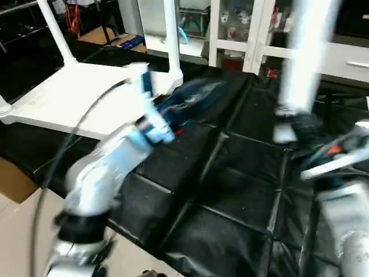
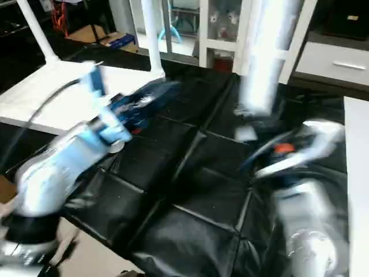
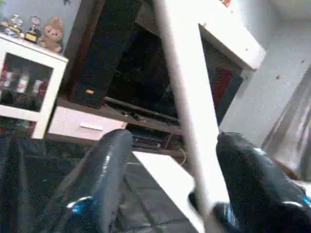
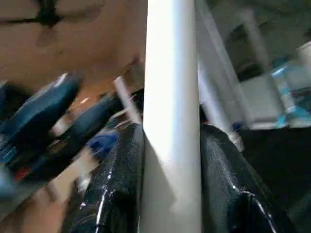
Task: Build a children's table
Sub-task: Pick table leg
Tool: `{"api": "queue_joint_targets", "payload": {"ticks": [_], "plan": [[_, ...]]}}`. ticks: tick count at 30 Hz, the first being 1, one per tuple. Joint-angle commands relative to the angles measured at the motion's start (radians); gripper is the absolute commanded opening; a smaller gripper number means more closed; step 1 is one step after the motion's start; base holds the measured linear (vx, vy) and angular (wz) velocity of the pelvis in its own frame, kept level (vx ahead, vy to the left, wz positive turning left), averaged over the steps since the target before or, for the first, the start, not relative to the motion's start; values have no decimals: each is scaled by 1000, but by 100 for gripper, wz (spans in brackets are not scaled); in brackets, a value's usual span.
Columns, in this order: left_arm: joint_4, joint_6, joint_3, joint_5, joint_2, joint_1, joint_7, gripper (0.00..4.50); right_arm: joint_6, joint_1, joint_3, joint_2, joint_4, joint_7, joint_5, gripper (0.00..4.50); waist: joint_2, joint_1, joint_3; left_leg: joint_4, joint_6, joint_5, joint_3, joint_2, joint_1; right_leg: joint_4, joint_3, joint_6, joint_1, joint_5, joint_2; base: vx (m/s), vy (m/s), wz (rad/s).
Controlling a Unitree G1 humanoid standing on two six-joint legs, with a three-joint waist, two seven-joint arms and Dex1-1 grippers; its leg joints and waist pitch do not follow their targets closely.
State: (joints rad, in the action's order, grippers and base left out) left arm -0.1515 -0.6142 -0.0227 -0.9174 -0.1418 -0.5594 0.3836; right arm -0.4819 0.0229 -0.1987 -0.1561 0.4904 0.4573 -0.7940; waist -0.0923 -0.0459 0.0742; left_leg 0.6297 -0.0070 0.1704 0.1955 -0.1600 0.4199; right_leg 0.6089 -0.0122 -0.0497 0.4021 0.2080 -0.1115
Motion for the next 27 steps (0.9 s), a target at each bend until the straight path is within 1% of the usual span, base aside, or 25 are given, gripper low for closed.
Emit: {"api": "queue_joint_targets", "payload": {"ticks": [1,2,3,5,6,7,8,9,10,11,13,14,15,16,17,18,19,20,21,22,23,24,25,26,27], "plan": [[13,-18,-2,2,-2,-2,3,352,-14,-5,36,-17,44,24,-3,123,28,8,-74,-98,-43,382,-32,-35,-36,-93,3,116,-20,398,-10,0,0,0],[14,-19,-1,2,1,1,-7,363,-14,-5,48,-19,43,29,2,123,28,8,-74,-98,-42,381,-32,-35,-37,-93,3,117,-20,393,-9,0,0,0],[17,-21,2,1,3,1,-12,372,-14,-4,55,-18,44,29,5,123,30,9,-75,-97,-42,380,-31,-35,-36,-93,4,118,-20,385,-9,0,0,0],[21,-22,8,-2,6,2,-17,387,-14,-1,61,-15,43,29,5,123,28,10,-74,-98,-44,390,-31,-36,-39,-94,5,118,-18,390,-10,0,0,0],[32,-25,22,-5,14,-1,-28,397,-13,4,71,-9,42,25,1,123,50,10,-76,-98,-44,389,-29,-36,-35,-95,4,116,-20,391,-9,0,0,0],[36,-26,27,-5,18,-2,-31,406,-13,5,74,-8,43,23,-2,123,43,15,-77,-97,-43,381,-30,-36,-36,-92,5,117,-22,390,-12,0,0,0],[40,-28,32,-7,23,-3,-38,406,-14,7,81,-8,44,23,-3,123,39,18,-77,-96,-43,378,-29,-38,-40,-94,7,117,-17,389,-12,0,0,0],[43,-29,35,-9,26,-3,-43,411,-14,8,86,-9,45,24,-3,123,39,18,-77,-97,-43,372,-30,-37,-37,-92,7,117,-20,381,-11,0,0,0],[48,-32,41,-21,35,-4,-46,419,-16,12,94,-6,43,25,-2,123,39,22,-78,-99,-47,371,-30,-38,-37,-92,6,116,-20,370,-10,0,0,0],[54,-43,50,-43,51,-3,-51,429,-16,20,111,-3,38,30,5,123,42,27,-80,-98,-49,371,-29,-38,-39,-90,7,121,-19,357,-9,0,0,0],[54,-48,53,-53,62,-1,-52,445,-17,25,122,-5,35,33,8,123,42,31,-80,-98,-48,362,-28,-38,-40,-88,8,127,-20,340,-9,0,0,0],[52,-51,56,-64,69,1,-52,449,-20,27,131,-8,36,36,10,123,52,34,-81,-98,-41,346,-28,-40,-37,-86,9,133,-23,327,-10,0,0,0],[53,-56,58,-75,76,2,-53,450,-23,30,144,-17,38,43,14,123,47,36,-82,-97,-41,342,-26,-41,-39,-87,10,135,-20,319,-10,0,0,0],[56,-62,60,-90,86,2,-50,450,-29,38,163,-25,39,50,19,123,48,37,-82,-98,-41,343,-26,-40,-37,-86,9,132,-23,320,-8,0,0,0],[57,-62,58,-92,91,3,-48,450,-31,40,167,-27,38,53,19,123,59,38,-84,-96,-37,337,-26,-40,-36,-86,10,125,-24,331,-10,0,0,0],[64,-59,52,-75,96,1,-53,450,-30,46,177,-32,34,59,28,123,56,40,-83,-96,-38,339,-25,-41,-38,-89,11,123,-20,339,-11,0,0,0],[69,-60,49,-64,98,1,-59,450,-27,51,180,-33,29,60,34,123,60,38,-82,-95,-38,343,-24,-42,-38,-91,12,120,-17,348,-10,0,0,0],[73,-61,46,-57,100,0,-63,450,-25,55,182,-33,26,60,37,123,60,39,-83,-97,-49,352,-26,-42,-36,-92,10,106,-19,367,-9,0,0,0],[75,-63,44,-46,99,-1,-66,450,-24,61,185,-34,22,61,38,123,61,39,-84,-97,-52,352,-26,-42,-37,-91,10,101,-18,364,-8,0,0,0],[76,-65,43,-40,97,-1,-68,450,-23,64,186,-35,20,62,39,123,63,40,-84,-98,-54,348,-26,-42,-37,-91,11,98,-18,356,-8,0,0,0],[77,-68,45,-40,98,-1,-70,450,-22,69,187,-36,17,61,38,123,60,42,-84,-98,-55,346,-26,-42,-37,-90,11,98,-18,352,-8,0,0,0],[77,-69,45,-40,98,-1,-70,450,-22,70,187,-36,16,61,38,123,61,42,-85,-98,-56,344,-27,-42,-36,-90,11,98,-19,346,-8,0,0,0],[79,-81,53,-54,100,-1,-75,432,-19,72,187,-35,12,60,42,123,62,42,-86,-98,-55,340,-27,-41,-34,-89,11,98,-20,340,-8,0,0,0],[81,-94,61,-69,99,-2,-75,415,-14,74,185,-34,9,57,46,123,57,45,-86,-98,-56,334,-27,-41,-36,-86,11,104,-19,325,-8,0,0,0],[82,-103,67,-81,98,-3,-75,415,-8,75,185,-35,6,56,47,123,60,45,-86,-97,-53,330,-25,-41,-35,-87,11,109,-19,315,-6,0,0,0]]}}
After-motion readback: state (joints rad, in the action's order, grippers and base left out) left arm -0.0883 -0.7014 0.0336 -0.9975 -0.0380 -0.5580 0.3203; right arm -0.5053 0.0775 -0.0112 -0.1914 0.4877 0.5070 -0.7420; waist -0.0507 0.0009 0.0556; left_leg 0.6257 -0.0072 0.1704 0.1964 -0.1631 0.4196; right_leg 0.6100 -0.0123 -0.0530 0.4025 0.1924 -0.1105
